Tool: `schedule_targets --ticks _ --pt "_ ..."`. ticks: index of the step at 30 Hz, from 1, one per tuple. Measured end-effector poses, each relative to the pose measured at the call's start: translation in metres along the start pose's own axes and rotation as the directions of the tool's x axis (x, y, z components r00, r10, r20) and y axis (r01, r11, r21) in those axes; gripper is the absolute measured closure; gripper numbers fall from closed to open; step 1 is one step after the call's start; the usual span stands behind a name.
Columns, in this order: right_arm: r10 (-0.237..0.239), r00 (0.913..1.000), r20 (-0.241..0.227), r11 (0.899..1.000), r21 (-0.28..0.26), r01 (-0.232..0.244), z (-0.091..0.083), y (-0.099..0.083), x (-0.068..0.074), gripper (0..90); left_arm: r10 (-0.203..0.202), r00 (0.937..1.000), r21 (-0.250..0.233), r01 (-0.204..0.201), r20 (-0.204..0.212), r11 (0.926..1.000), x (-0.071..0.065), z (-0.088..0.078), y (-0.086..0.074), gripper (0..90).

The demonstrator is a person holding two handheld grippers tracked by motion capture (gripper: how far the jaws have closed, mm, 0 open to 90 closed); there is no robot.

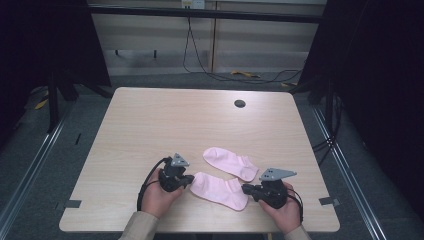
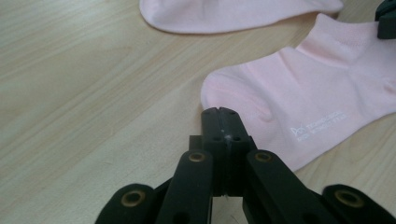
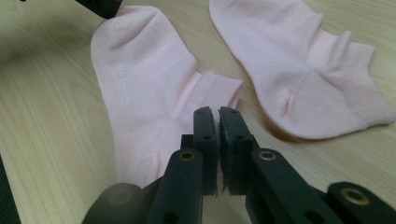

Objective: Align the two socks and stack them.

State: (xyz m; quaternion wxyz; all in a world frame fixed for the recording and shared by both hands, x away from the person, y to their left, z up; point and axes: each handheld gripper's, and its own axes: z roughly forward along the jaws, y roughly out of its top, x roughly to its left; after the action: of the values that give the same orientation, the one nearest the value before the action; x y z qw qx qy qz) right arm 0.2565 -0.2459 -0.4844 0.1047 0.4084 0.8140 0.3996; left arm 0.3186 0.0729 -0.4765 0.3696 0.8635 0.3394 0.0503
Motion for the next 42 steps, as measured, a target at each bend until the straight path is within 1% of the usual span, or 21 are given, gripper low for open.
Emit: schedule_targets --ticks 1,2,4,8,9,10,11,14,18,20,21,23,28,32,34,35,38,40,42 --pt "0.001 1.0 0.0 1.0 -0.002 -0.001 0.0 0.0 0.0 85.8 0.003 1.0 0.005 -0.003 0.0 1.0 0.001 -0.002 0.001 90.0" --pt "0.002 1.0 -0.003 1.0 -0.003 -0.002 0.0 0.0 0.0 85.9 -0.002 1.0 -0.008 0.002 -0.004 1.0 0.001 -0.003 0.001 90.0" --pt "0.005 1.0 -0.006 1.0 -0.008 -0.005 -0.001 0.0 0.0 85.8 -0.005 1.0 -0.015 0.005 0.001 0.9999 0.001 -0.005 0.002 90.0" --pt "0.007 0.9999 -0.012 1.0 -0.022 -0.008 -0.003 0.001 -0.001 85.9 -0.009 1.0 -0.018 0.009 0.004 0.9998 0.0 -0.005 0.003 90.0" --pt "0.011 0.9999 -0.011 1.0 -0.025 -0.012 -0.004 0.002 -0.001 85.9 -0.015 0.9998 -0.029 0.015 0.009 0.9995 0.0 -0.004 0.003 90.0" --pt "0.011 0.9999 -0.011 1.0 -0.025 -0.012 -0.004 0.002 -0.001 85.9 -0.015 0.9998 -0.029 0.015 0.009 0.9995 0.0 -0.004 0.003 90.0" --pt "0.016 0.9998 -0.011 0.999 -0.031 -0.016 -0.006 0.002 -0.002 86.0 -0.017 0.9997 -0.029 0.017 0.015 0.9994 0.001 -0.005 0.005 90.0" --pt "0.033 0.9992 -0.022 0.999 -0.042 -0.034 -0.007 0.003 -0.004 86.4 -0.022 0.9997 -0.042 0.023 0.012 0.9989 0.002 -0.006 0.007 90.0" --pt "0.034 0.9992 -0.022 0.997 -0.066 -0.035 -0.011 0.007 -0.007 86.5 -0.026 0.9996 -0.056 0.026 0.011 0.9981 0.003 -0.01 0.014 90.0" --pt "0.04 0.9989 -0.026 0.996 -0.073 -0.042 -0.012 0.009 -0.008 86.5 -0.018 0.9998 -0.061 0.019 0.011 0.998 0.003 -0.011 0.017 90.0" --pt "0.038 0.9989 -0.027 0.996 -0.078 -0.04 -0.013 0.009 -0.009 86.6 -0.012 0.9999 -0.059 0.013 0.011 0.9982 0.002 -0.011 0.018 90.0" --pt "0.03 0.9993 -0.024 0.996 -0.085 -0.032 -0.015 0.011 -0.009 86.5 -0.015 0.9998 -0.061 0.016 0.011 0.998 0.001 -0.011 0.02 90.0" --pt "0.04 0.9988 -0.03 0.995 -0.093 -0.042 -0.015 0.011 -0.009 86.6 -0.012 0.9999 -0.056 0.012 0.01 0.9984 -0.001 -0.008 0.02 90.0" --pt "0.035 0.9989 -0.032 0.994 -0.099 -0.038 -0.016 0.012 -0.01 86.6 -0.016 0.9998 -0.052 0.016 0.015 0.9985 -0.002 -0.006 0.021 90.0" --pt "0.04 0.9986 -0.034 0.994 -0.1 -0.043 -0.017 0.012 -0.011 86.6 -0.012 0.9998 -0.05 0.013 0.015 0.9987 -0.001 -0.007 0.023 90.0" --pt "0.039 0.9987 -0.034 0.994 -0.1 -0.042 -0.017 0.013 -0.012 86.6 -0.019 0.9997 -0.054 0.02 0.013 0.9983 -0.001 -0.007 0.024 90.0" --pt "0.046 0.9983 -0.037 0.993 -0.105 -0.049 -0.017 0.014 -0.013 86.7 -0.017 0.9998 -0.064 0.017 0.005 0.9978 0.001 -0.009 0.026 90.0" --pt "0.037 0.9982 -0.047 0.993 -0.111 -0.042 -0.017 0.015 -0.014 86.7 -0.019 0.9998 -0.065 0.019 0.005 0.9977 0.001 -0.01 0.027 90.0" --pt "0.039 0.9982 -0.045 0.993 -0.113 -0.044 -0.017 0.015 -0.014 86.7 -0.016 0.9999 -0.066 0.016 0.003 0.9977 0.002 -0.01 0.027 90.0"
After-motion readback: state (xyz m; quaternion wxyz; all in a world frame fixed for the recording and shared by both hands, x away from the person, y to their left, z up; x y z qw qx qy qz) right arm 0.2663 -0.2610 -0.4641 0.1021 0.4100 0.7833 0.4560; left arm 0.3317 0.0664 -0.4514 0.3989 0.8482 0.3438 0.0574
